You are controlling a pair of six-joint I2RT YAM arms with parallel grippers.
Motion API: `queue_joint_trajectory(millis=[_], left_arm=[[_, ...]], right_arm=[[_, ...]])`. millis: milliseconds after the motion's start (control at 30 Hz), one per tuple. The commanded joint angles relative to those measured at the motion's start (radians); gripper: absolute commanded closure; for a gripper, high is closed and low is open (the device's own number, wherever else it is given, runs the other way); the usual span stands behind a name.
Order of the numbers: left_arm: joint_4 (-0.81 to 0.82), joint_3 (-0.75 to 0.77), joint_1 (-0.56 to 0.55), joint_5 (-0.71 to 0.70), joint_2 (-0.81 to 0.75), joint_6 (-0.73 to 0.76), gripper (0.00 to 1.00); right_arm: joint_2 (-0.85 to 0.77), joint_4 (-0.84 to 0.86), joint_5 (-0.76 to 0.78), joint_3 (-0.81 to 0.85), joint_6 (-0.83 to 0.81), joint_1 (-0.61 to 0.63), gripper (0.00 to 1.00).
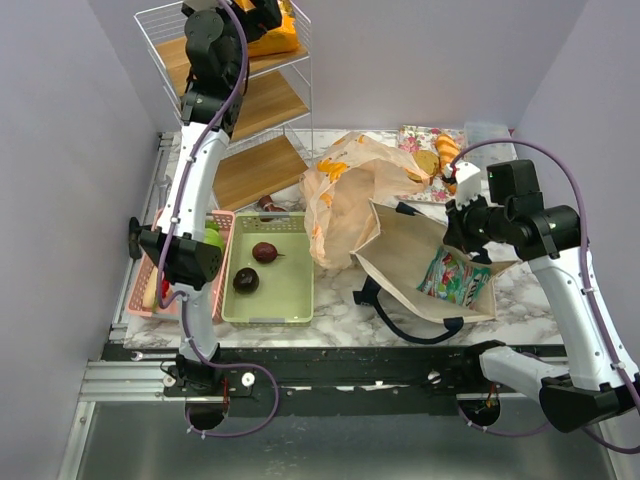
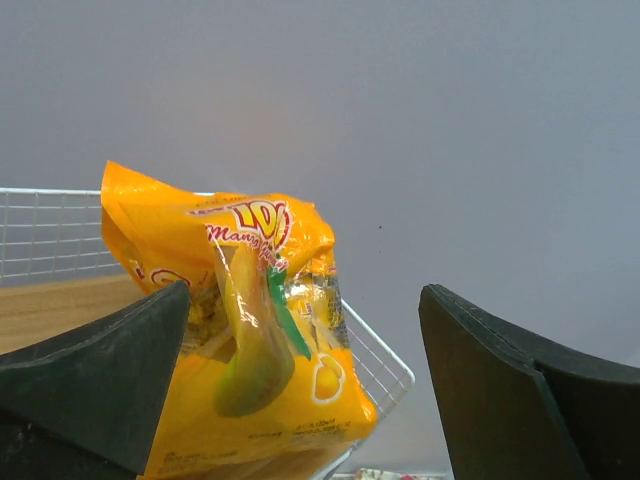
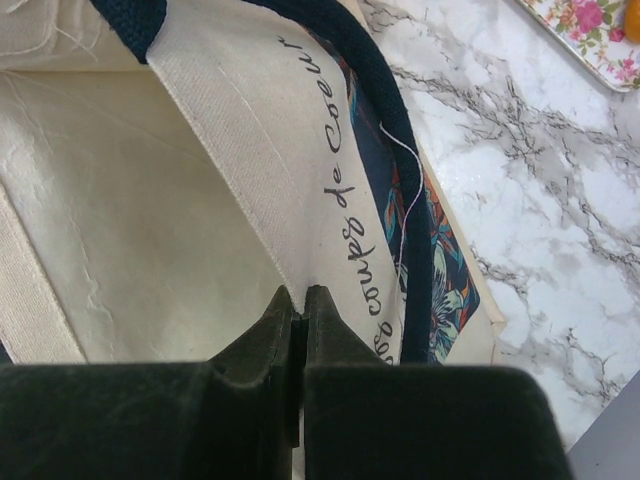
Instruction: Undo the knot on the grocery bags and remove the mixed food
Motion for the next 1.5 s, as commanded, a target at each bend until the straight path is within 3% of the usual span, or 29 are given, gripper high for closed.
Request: queue_joint_trajectory(millis=[0, 200, 367, 467, 600, 767, 900, 1000, 1167, 1400, 1467], left_arm=[[0.061, 0.021, 0.011, -0.050, -0.053, 0.027, 0.02], [0.125, -0.064, 0.011, 0.024, -0.147, 0.101, 0.02], [0.177, -0.230, 0.006, 0.137, -0.301, 0.226, 0.02], [0.171, -0.354, 0.011, 0.403, -0.421, 0.324, 0.01], [0.224, -0.634, -0.013, 0.858, -0.618, 0.440, 0.02], [-0.044, -0.880, -0.181, 1.097, -0.815, 0.707, 0.07], [-0.283, -1.127, -0.491, 1.020, -0.976, 1.200, 0.14], [-0.259, -1.283, -0.706, 0.893, -1.034, 1.371, 0.19], [-0.197, -1.305, -0.870, 0.768, -0.888, 1.408, 0.35], [-0.126, -1.155, -0.978, 0.607, -0.561, 1.472, 0.65], [-0.123, -1.104, -0.995, 0.578, -0.482, 1.494, 0.68]], right_arm=[[-0.007, -0.019, -0.040, -0.019, 0.000, -0.002, 0.99], [-0.025, -0.009, -0.033, -0.011, 0.002, -0.003, 0.99], [-0.042, 0.007, -0.025, 0.010, 0.014, -0.003, 0.99], [-0.047, 0.012, -0.028, 0.026, 0.020, -0.003, 0.99], [-0.057, 0.023, -0.045, 0.017, 0.022, -0.004, 0.99], [-0.070, 0.039, -0.053, -0.013, 0.024, -0.004, 0.99], [-0.059, 0.035, -0.048, -0.012, 0.041, -0.004, 1.00], [-0.053, 0.032, -0.064, -0.005, 0.059, -0.004, 0.99], [-0.037, 0.025, -0.102, 0.022, 0.089, -0.004, 0.99], [-0.032, 0.023, -0.140, 0.028, 0.099, -0.003, 0.99], [-0.030, 0.020, -0.144, 0.036, 0.100, -0.003, 0.99]])
